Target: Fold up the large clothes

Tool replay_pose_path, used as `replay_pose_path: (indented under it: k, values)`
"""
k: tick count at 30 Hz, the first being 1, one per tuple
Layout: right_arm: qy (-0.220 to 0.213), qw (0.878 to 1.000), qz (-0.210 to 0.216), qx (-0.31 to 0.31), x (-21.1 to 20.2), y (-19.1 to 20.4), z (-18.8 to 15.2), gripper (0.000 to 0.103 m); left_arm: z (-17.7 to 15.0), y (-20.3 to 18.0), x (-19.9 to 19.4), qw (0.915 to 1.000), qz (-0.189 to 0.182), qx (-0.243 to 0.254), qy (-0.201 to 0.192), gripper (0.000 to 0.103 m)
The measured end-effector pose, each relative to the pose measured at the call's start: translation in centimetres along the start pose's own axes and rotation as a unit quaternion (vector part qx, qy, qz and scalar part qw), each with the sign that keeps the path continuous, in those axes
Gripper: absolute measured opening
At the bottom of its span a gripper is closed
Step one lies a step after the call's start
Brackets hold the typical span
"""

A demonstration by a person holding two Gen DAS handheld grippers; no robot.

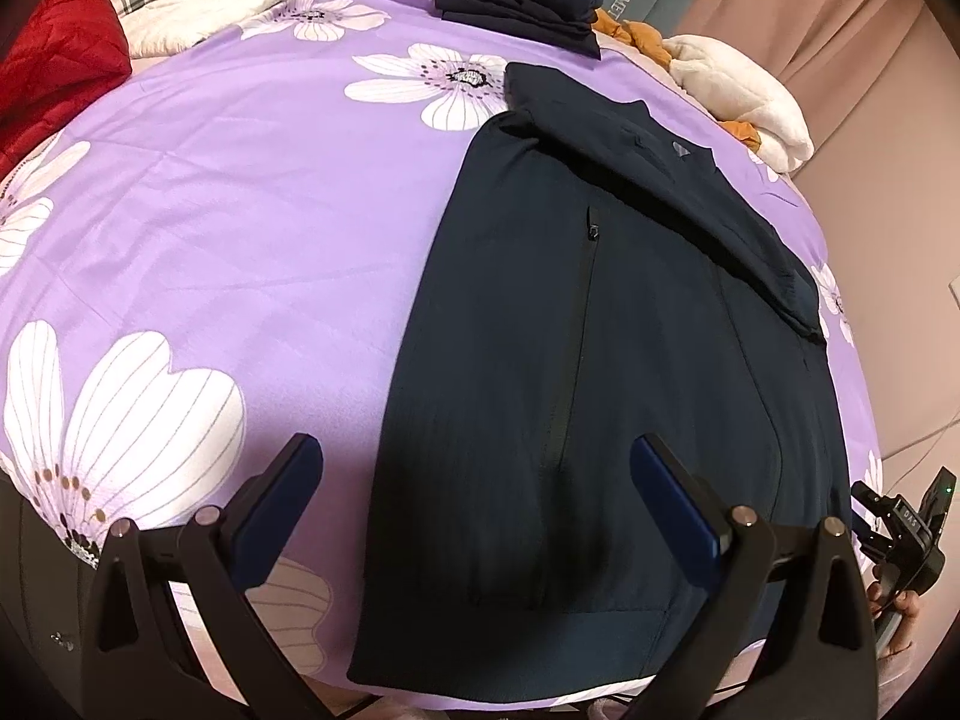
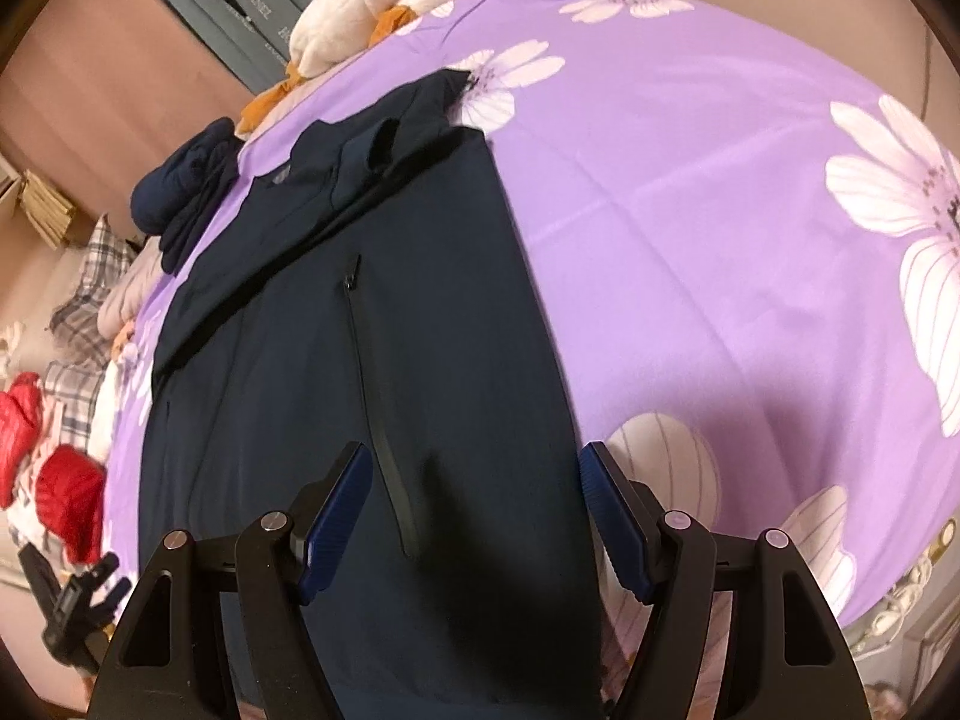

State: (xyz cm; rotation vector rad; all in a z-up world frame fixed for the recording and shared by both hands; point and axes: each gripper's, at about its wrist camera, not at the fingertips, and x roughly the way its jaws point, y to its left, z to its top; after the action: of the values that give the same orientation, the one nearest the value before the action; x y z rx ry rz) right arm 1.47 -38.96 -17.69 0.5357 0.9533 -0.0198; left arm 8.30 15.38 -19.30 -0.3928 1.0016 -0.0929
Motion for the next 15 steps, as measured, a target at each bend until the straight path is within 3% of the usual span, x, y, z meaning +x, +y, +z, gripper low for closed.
replay_pose_path:
  k: [15]
  values:
    - [0.006,1.000,0.000,0.010,0.1,-0.7,0.3,0.071,0.1,1.3,0.8,0.9995,-0.003,-0.028,0.015,0.102]
